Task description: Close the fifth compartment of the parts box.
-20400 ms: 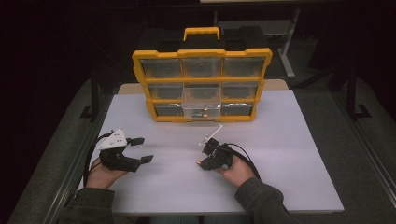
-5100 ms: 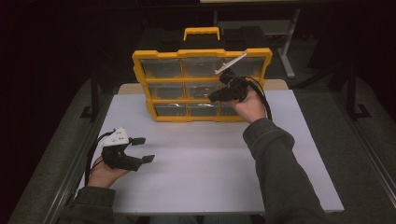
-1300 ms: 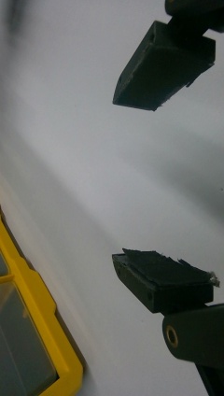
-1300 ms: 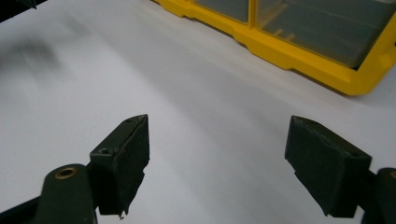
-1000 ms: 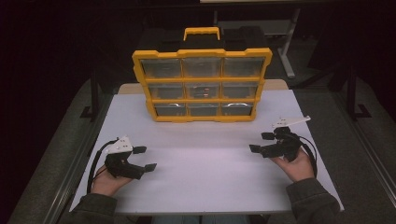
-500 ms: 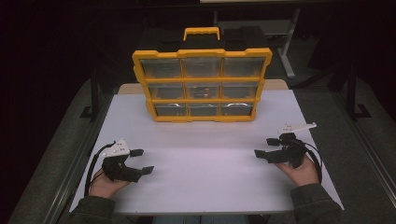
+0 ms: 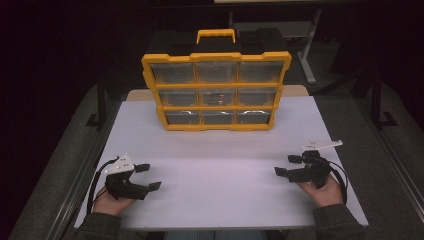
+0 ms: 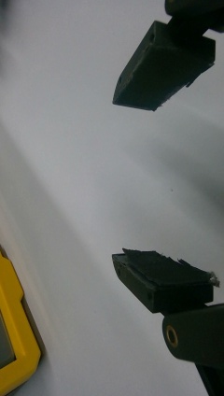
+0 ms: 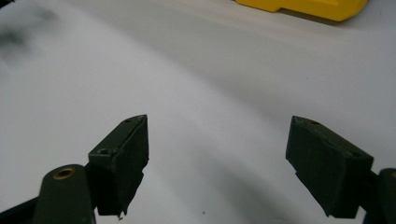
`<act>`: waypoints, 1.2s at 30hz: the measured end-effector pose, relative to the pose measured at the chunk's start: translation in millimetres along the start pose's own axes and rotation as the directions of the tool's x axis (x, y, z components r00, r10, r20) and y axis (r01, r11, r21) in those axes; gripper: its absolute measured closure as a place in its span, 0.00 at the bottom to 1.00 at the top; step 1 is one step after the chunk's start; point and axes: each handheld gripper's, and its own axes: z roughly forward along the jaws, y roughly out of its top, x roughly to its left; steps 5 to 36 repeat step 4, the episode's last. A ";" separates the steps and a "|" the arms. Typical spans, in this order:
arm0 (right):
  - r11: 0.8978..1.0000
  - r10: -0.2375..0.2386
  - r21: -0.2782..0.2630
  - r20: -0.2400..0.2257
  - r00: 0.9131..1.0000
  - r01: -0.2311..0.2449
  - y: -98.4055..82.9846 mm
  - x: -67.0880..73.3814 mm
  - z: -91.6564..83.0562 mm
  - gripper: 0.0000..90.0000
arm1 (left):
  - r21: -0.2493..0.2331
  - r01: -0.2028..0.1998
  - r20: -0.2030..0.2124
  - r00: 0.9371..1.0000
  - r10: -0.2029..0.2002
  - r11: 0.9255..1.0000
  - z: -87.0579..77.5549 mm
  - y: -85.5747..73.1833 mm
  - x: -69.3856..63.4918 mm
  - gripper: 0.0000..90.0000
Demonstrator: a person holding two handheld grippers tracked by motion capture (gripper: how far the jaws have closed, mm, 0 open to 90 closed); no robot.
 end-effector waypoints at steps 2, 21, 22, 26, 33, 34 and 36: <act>1.000 0.000 -0.009 -0.001 1.000 0.000 -0.6 3.4 -1.9 0.22 | -0.012 0.004 0.004 1.000 -0.004 1.000 -0.8 -0.8 -0.7 0.22; 1.000 -0.004 -0.008 0.002 1.000 0.004 -2.2 6.6 -3.3 0.22 | -0.014 0.006 0.004 1.000 -0.006 1.000 -1.4 -0.7 -1.6 0.22; 1.000 -0.004 -0.008 0.002 1.000 0.004 -2.2 6.6 -3.3 0.22 | -0.014 0.006 0.004 1.000 -0.006 1.000 -1.4 -0.7 -1.6 0.22; 1.000 -0.004 -0.008 0.002 1.000 0.004 -2.2 6.6 -3.3 0.22 | -0.014 0.006 0.004 1.000 -0.006 1.000 -1.4 -0.7 -1.6 0.22; 1.000 -0.004 -0.008 0.002 1.000 0.004 -2.2 6.6 -3.3 0.22 | -0.014 0.006 0.004 1.000 -0.006 1.000 -1.4 -0.7 -1.6 0.22; 1.000 -0.004 -0.008 0.002 1.000 0.004 -2.2 6.6 -3.3 0.22 | -0.014 0.006 0.004 1.000 -0.006 1.000 -1.4 -0.7 -1.6 0.22; 1.000 -0.004 -0.008 0.002 1.000 0.004 -2.2 6.6 -3.3 0.22 | -0.014 0.006 0.004 1.000 -0.006 1.000 -1.4 -0.7 -1.6 0.22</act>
